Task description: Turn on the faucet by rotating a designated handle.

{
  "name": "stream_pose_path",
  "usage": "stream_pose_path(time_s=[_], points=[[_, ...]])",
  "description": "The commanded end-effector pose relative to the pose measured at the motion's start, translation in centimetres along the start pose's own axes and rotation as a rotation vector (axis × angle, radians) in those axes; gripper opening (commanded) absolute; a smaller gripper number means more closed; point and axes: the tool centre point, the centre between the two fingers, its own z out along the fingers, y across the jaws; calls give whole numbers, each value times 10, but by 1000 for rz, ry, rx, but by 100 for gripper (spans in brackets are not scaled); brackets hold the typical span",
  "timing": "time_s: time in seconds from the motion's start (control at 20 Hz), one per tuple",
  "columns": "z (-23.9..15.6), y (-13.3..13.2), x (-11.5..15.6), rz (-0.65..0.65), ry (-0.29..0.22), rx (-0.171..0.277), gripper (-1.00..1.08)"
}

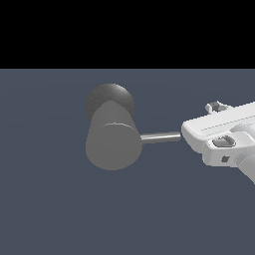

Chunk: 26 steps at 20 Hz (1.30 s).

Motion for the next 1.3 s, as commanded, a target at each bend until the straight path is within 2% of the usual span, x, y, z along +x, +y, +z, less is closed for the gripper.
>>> stream_pose_path(time_s=[0.0, 0.45, 0.7, 0.95, 1.25], points=[[-3, 2, 4, 6, 12, 2, -100], [-17, -14, 10, -26, 40, 28, -100], [-15, -11, 10, -19, 39, 24, -100], [-18, 5, 21, 24, 68, 14, -100], [-25, 49, 46, 132, 139, -20, -100]])
